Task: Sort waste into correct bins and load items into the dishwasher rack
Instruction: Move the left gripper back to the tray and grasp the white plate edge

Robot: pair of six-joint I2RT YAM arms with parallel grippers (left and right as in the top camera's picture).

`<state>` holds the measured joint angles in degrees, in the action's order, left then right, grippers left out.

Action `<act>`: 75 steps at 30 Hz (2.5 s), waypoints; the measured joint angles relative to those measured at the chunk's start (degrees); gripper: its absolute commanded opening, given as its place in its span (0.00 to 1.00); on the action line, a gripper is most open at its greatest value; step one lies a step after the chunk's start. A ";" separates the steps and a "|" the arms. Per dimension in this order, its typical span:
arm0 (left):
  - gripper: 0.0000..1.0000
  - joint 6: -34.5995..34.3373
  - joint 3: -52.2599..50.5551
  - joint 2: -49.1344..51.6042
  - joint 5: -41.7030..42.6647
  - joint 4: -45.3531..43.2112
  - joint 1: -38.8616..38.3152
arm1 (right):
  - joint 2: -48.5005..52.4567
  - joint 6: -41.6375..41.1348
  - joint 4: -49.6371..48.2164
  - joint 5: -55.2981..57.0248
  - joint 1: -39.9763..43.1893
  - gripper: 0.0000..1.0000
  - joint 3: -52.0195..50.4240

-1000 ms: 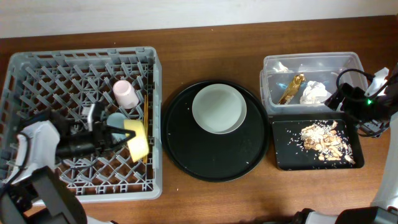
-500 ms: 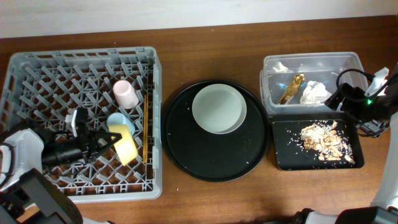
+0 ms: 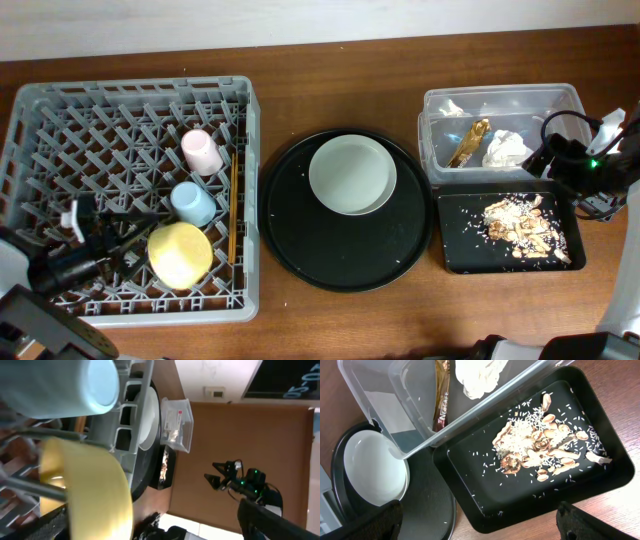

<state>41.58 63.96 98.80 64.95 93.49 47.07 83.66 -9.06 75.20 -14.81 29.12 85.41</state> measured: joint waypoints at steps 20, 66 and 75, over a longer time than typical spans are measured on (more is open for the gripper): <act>0.99 -12.63 6.32 -27.28 -6.73 -7.39 0.63 | 0.00 -0.02 0.00 0.00 0.00 0.99 0.00; 0.34 -58.03 24.55 22.16 -70.44 -69.53 -95.43 | 0.04 -0.04 0.02 0.00 0.00 0.99 0.04; 0.33 -57.83 24.55 26.73 -70.95 -71.04 -95.51 | 0.04 -0.02 0.00 0.00 0.00 0.99 0.04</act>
<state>-16.25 88.51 125.54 -6.00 22.46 -48.45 83.70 -9.08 75.20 -14.81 29.12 85.45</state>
